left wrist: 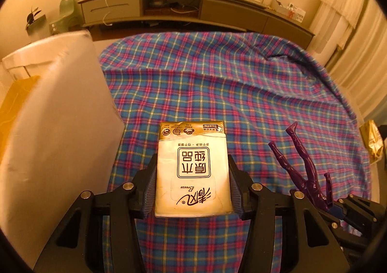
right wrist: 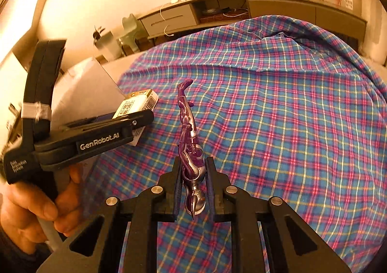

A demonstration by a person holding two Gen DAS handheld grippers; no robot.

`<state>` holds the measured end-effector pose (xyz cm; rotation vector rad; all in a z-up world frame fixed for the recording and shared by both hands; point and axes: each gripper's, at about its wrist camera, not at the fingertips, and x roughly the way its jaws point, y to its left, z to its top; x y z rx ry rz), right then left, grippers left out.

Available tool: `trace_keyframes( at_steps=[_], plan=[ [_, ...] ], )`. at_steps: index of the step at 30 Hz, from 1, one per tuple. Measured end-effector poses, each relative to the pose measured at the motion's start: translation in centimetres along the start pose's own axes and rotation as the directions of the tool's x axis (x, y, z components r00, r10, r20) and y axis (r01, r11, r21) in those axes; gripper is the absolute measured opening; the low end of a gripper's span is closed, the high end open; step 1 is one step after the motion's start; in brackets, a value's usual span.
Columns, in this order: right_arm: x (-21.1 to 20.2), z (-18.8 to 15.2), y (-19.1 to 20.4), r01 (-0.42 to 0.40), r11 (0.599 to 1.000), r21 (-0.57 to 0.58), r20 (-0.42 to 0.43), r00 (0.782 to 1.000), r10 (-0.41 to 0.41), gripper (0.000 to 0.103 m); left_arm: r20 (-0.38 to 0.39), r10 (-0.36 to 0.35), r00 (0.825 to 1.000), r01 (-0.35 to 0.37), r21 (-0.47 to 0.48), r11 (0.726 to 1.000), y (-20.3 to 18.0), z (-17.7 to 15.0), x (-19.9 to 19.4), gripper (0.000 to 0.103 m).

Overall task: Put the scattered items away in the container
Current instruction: 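Carry the tissue pack and purple figure over the white box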

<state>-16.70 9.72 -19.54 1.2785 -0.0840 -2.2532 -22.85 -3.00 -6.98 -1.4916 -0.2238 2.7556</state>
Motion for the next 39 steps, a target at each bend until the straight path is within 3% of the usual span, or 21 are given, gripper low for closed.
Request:
trace_keyframes(
  at_steps=[7, 17, 39],
  plan=[
    [-2.8, 0.3, 1.0, -0.041, 0.999, 0.031, 0.047, 0.998, 0.039, 0.019, 0.064, -0.023, 0.998, 0.022, 0.028, 0.999, -0.7, -0.3, -4.1, 0.053],
    [-7.2, 0.9, 5.3, -0.057, 0.998, -0.036, 0.114, 0.992, 0.061, 0.019, 0.133, -0.056, 0.99, 0.042, 0.108, 0.993, -1.7, -1.9, -10.0, 0.053],
    [-12.1, -3.2, 11.7, -0.044, 0.987, -0.152, 0.162, 0.984, 0.069, 0.019, 0.207, -0.053, 0.977, 0.035, 0.092, 0.995, 2.9, -7.1, -17.7, 0.053]
  ],
)
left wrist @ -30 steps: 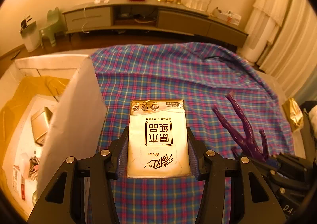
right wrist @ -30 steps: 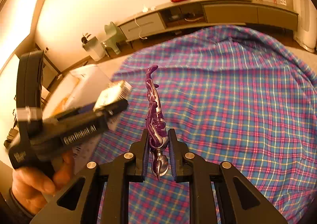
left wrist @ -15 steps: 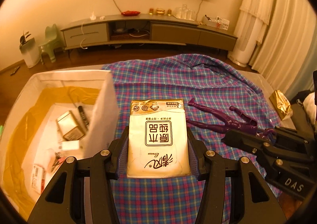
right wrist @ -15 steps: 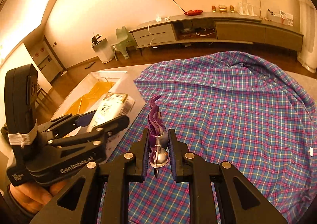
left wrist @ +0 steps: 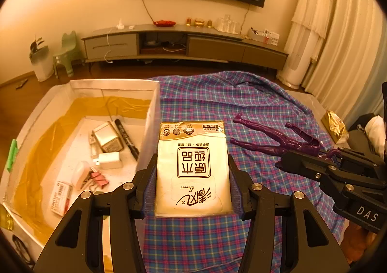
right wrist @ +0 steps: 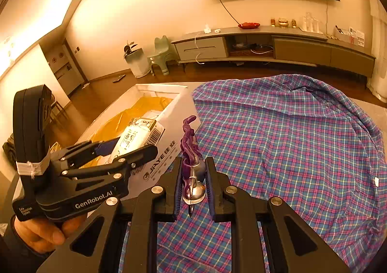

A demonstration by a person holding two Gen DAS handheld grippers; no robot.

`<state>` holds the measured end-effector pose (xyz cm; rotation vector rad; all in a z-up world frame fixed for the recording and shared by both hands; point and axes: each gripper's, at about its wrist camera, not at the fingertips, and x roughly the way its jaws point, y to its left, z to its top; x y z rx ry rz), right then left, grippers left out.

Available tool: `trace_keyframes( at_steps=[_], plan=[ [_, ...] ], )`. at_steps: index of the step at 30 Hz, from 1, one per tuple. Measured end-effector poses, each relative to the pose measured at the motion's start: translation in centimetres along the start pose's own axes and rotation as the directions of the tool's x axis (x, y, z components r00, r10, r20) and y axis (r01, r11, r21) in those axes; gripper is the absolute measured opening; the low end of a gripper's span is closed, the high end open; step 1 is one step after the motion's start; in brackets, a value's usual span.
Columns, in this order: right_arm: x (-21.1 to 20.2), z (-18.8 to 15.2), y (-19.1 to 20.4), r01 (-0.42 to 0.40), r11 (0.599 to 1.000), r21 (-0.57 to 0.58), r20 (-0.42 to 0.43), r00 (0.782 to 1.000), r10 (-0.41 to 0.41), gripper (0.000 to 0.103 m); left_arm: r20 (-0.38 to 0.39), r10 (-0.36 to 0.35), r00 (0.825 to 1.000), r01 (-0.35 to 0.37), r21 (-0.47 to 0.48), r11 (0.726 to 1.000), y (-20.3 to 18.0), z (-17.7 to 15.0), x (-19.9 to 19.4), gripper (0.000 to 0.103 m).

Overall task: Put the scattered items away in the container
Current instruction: 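Carry the tissue pack and purple figure over the white box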

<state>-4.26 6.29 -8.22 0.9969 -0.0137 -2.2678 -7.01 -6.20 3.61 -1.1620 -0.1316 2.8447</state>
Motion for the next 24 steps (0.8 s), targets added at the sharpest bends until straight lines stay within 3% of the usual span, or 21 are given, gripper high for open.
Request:
trace_keyframes(
  at_steps=[13, 24],
  plan=[
    [-0.4, -1.2, 2.4, 0.023, 0.997, -0.079, 0.0, 1.0, -0.023, 0.019, 0.045, 0.066, 0.997, -0.067, 0.015, 0.998, 4.2, -1.6, -3.7, 0.053],
    [0.5, -0.7, 7.5, 0.004, 0.986, -0.166, 0.022, 1.0, -0.001, 0.019, 0.069, 0.089, 0.994, -0.087, -0.024, 0.996, 7.7, -1.9, -5.3, 0.053]
  ],
)
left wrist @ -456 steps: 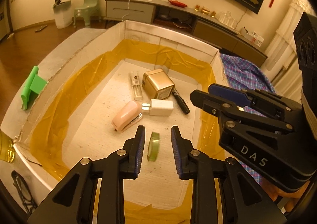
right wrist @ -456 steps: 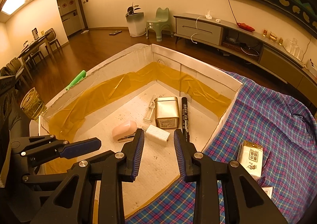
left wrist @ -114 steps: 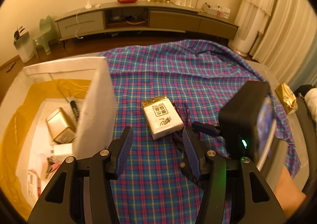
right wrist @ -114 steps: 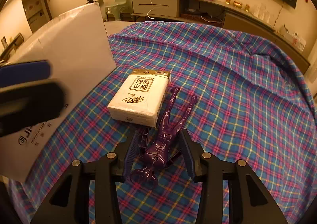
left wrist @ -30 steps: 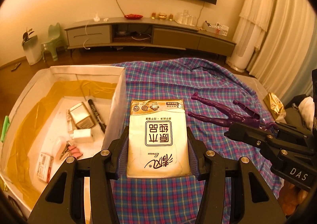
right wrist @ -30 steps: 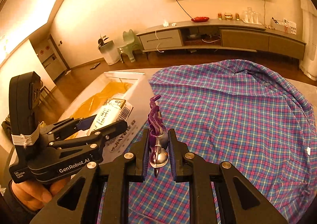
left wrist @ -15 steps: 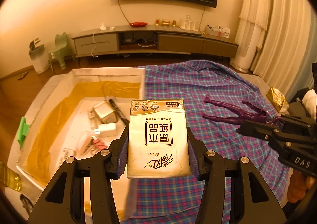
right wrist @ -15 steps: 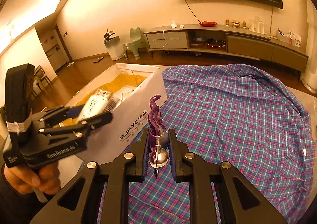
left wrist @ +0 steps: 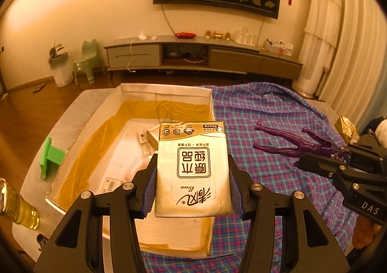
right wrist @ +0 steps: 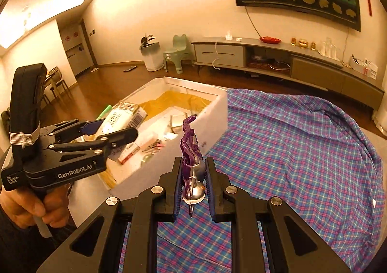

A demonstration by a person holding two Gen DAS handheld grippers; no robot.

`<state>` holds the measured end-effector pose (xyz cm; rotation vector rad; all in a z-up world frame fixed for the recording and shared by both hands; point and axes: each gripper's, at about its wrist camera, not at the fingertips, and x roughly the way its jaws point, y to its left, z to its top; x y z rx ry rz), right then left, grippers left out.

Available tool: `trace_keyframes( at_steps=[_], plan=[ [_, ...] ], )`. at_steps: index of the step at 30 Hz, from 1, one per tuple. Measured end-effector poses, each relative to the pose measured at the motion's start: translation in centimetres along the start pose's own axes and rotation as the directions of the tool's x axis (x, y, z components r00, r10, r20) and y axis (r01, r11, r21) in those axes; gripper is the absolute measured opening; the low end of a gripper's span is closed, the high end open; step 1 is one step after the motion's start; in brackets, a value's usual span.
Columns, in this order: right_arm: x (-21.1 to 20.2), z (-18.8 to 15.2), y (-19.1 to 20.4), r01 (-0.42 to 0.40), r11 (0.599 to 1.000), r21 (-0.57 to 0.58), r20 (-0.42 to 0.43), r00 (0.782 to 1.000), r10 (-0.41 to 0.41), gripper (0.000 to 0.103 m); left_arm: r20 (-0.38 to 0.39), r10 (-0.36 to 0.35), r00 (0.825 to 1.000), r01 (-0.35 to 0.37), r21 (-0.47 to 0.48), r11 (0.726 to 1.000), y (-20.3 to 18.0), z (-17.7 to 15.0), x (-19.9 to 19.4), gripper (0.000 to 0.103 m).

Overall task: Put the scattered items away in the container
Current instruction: 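Carry the tissue pack and purple figure over the white box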

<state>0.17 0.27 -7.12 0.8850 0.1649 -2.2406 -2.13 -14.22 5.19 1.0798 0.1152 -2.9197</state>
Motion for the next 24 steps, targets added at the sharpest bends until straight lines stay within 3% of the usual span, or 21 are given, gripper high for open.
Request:
trace_keyframes(
  at_steps=[24],
  plan=[
    [3.2, 2.8, 5.2, -0.072, 0.997, -0.036, 0.029, 0.997, 0.073, 0.019, 0.025, -0.007, 1.0, 0.011, -0.15, 0.989, 6.8, 1.8, 0.7, 0.053]
  ],
)
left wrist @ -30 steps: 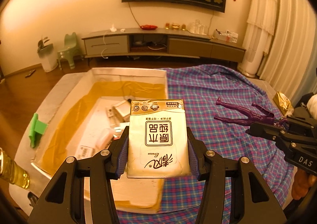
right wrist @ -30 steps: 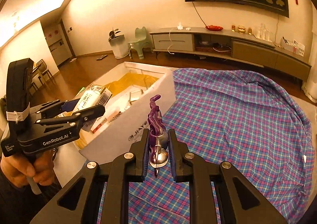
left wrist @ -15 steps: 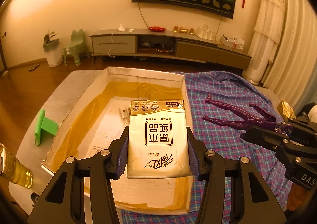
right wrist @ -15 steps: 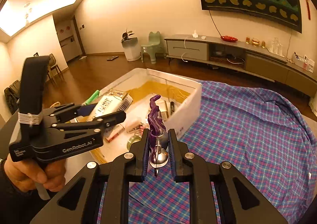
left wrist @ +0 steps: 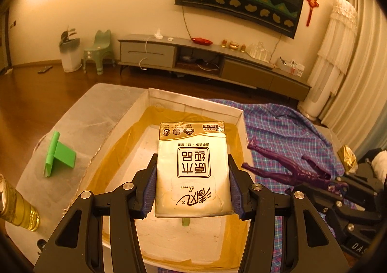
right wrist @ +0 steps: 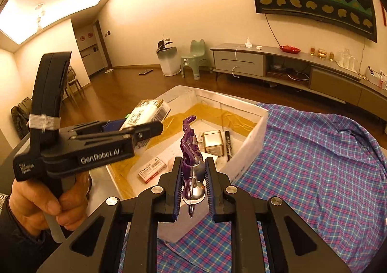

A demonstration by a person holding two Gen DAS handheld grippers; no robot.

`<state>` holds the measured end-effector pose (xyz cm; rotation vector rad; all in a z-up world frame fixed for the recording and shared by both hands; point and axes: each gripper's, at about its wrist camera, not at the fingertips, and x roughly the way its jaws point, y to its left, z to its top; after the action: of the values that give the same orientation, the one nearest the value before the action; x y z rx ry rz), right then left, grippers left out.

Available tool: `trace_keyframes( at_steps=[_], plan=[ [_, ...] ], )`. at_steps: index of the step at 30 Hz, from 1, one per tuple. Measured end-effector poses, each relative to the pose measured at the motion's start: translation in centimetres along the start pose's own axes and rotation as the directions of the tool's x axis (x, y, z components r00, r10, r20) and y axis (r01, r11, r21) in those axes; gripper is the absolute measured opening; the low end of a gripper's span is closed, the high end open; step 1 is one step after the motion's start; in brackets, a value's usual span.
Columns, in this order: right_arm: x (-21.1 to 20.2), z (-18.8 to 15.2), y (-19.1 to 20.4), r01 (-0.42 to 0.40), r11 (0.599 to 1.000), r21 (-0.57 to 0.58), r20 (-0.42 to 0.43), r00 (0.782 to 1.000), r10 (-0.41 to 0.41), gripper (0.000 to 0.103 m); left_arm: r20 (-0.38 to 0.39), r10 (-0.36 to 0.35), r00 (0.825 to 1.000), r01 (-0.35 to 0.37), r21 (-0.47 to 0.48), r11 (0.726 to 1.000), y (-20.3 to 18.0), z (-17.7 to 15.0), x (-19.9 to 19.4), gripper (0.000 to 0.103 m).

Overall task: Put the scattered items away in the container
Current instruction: 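Carry the tissue pack and purple figure over the white box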

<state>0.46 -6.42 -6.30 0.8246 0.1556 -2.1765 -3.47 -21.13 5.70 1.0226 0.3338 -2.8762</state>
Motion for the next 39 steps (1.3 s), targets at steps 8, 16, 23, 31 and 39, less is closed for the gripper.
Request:
trace_keyframes(
  at_steps=[8, 16, 23, 31, 39],
  plan=[
    [0.5, -0.2, 0.9, -0.002, 1.0, -0.015, -0.014, 1.0, 0.002, 0.019, 0.0, 0.005, 1.0, -0.005, -0.079, 0.997, 3.2, 0.8, 0.5, 0.053],
    [1.7, 0.5, 1.7, 0.008, 0.999, -0.042, -0.033, 0.999, -0.009, 0.019, 0.004, -0.013, 1.0, 0.013, -0.151, 0.989, 5.3, 2.0, 1.8, 0.053],
    [3.8, 1.8, 2.5, 0.026, 0.996, -0.081, -0.055, 0.998, -0.031, 0.019, -0.042, -0.016, 0.999, 0.008, -0.177, 0.984, 6.5, 2.2, 4.6, 0.053],
    [8.0, 3.2, 2.1, 0.019, 0.996, -0.087, -0.142, 0.989, -0.032, 0.019, -0.059, -0.013, 0.998, 0.002, -0.18, 0.984, 7.6, 2.1, 5.6, 0.053],
    [11.0, 4.7, 1.6, 0.012, 0.996, -0.088, -0.205, 0.978, -0.03, 0.019, -0.098, -0.017, 0.995, -0.003, -0.201, 0.98, 9.4, 2.3, 6.9, 0.053]
  ],
)
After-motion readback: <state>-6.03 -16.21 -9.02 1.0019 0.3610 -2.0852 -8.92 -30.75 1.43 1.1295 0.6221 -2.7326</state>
